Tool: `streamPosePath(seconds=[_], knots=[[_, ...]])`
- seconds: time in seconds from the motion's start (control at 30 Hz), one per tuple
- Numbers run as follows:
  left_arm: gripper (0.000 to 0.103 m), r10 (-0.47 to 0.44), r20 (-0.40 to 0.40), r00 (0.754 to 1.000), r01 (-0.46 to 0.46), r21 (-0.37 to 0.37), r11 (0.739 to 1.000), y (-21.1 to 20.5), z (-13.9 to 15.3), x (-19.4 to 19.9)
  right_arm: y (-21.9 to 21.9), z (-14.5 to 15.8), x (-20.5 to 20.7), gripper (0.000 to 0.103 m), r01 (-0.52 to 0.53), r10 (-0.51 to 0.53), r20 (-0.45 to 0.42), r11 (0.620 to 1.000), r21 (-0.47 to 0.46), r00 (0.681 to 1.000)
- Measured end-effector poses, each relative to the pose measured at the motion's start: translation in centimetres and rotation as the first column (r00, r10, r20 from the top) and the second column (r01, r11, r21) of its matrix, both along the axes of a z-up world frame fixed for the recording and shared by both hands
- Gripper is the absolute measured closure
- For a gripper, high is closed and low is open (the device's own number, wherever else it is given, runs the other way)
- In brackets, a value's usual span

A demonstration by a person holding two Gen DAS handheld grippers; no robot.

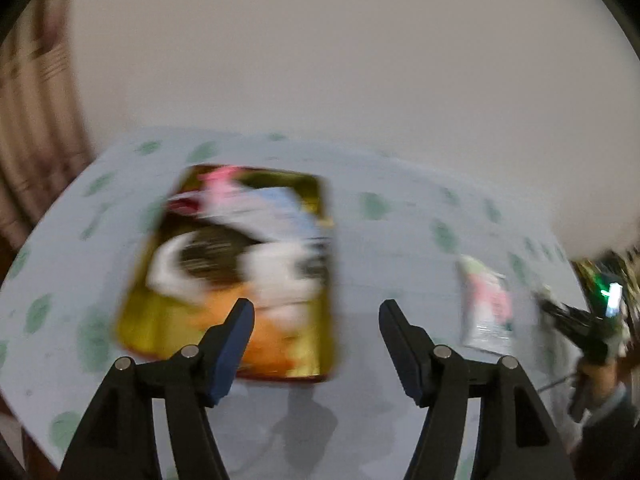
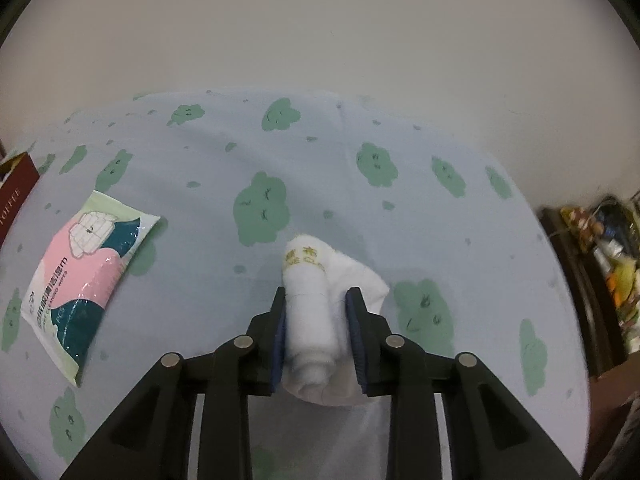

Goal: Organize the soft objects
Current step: 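Lift the white towel with the right gripper while the left gripper approaches the wet-wipes pack, then grasp the pink-and-white wet-wipes pack with the left gripper while the right gripper holds the towel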

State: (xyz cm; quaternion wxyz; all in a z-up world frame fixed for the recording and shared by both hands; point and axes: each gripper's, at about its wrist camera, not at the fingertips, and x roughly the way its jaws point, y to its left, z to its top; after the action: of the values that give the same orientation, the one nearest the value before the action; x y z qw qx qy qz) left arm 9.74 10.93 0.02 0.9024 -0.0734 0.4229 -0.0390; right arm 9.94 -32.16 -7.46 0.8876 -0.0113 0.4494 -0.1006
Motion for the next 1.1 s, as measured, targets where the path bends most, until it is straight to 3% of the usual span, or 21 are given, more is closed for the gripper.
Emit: streamPosePath(seconds=[0.17,0.3,0.57,0.77,0.9,1.1], knots=[[0.036,-0.201,-0.038,0.979,0.203,0.068,0.977,-8.4,-0.4,1.8,0.4,-0.6,-0.3,0.07,-0.021,0.022,0.02,0.999,-0.025,1.0],[0.036,-0.332,-0.095,0.939,0.34,0.088,0.936,-14.9,-1.7,3.0,0.1,-0.8,-0.6,0.069,-0.017,0.017,0.037,1.0,-0.01,0.999],[0.036,-0.422,-0.193,0.886,0.442,0.074,0.894,-23.2,-4.6,6.0,-0.3,-1.0,-0.6,0.065,-0.02,0.019,0.042,1.0,0.024,0.999],[0.036,-0.409,-0.308,0.859,0.448,0.066,0.892,-25.5,-7.5,8.2,-0.6,-1.1,-0.4,0.057,-0.02,0.018,0.035,0.999,0.04,0.999],[0.035,-0.376,-0.296,0.878,0.43,0.145,0.891,-26.0,-8.1,8.7,-1.0,-1.1,-0.4,0.053,-0.01,0.008,0.031,0.998,0.068,0.999],[0.035,-0.33,-0.284,0.9,0.382,0.151,0.912,-25.3,-8.2,9.9,-1.3,-1.3,-0.4,0.051,-0.005,0.003,0.028,0.997,0.079,1.0]])
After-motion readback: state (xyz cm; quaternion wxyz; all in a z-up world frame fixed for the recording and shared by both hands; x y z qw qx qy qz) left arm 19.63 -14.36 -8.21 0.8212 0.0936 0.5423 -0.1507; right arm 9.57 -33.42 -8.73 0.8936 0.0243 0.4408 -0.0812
